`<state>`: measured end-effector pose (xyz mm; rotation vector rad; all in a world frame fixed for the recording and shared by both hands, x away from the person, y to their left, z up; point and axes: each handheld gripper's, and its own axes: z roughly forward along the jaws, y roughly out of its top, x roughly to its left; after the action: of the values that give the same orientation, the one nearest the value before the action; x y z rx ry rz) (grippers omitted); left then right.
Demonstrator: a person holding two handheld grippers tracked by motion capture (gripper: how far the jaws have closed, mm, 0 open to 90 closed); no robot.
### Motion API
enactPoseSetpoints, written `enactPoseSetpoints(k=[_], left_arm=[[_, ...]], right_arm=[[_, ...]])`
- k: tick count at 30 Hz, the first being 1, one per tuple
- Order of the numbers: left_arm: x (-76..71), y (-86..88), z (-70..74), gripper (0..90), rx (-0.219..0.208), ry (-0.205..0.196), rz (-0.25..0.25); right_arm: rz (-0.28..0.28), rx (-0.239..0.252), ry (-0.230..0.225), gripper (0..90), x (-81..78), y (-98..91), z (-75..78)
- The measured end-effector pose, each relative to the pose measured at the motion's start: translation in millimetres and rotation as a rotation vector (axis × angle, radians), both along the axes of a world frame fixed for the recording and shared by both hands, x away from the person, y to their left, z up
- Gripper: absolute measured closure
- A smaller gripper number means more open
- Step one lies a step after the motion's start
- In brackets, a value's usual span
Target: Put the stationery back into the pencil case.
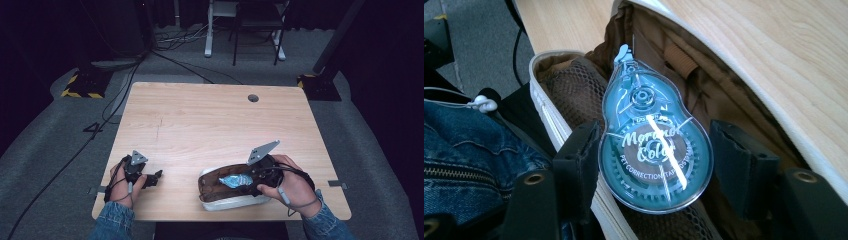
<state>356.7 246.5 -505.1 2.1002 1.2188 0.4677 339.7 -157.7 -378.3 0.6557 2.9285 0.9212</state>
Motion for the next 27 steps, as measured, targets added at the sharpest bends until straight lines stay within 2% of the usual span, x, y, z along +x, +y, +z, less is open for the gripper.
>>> enactPoseSetpoints(k=[6, 15, 25, 27], left_arm=[[-0.5, -3.2, -0.1, 13.6, -0.007, 0.004, 0.0], [-0.4, -3.3, -0.1, 13.6, -0.006, 0.003, -0.003], [0.4, -3.4, -0.1, 13.3, -0.001, 0.0, -0.011], [0.4, -3.4, 0.0, 13.3, -0.001, 0.001, -0.012]], right_arm=[[-0.001, -0.022, 0.012, 39.4, 3.3, 5.4, -9.1], [-0.015, -0.024, 0.035, 39.3, 11.0, 6.6, -20.2], [-0.022, -0.035, 0.039, 39.2, 14.7, 9.8, -28.8], [-0.021, -0.031, 0.028, 39.0, 16.2, 9.9, -30.3]])
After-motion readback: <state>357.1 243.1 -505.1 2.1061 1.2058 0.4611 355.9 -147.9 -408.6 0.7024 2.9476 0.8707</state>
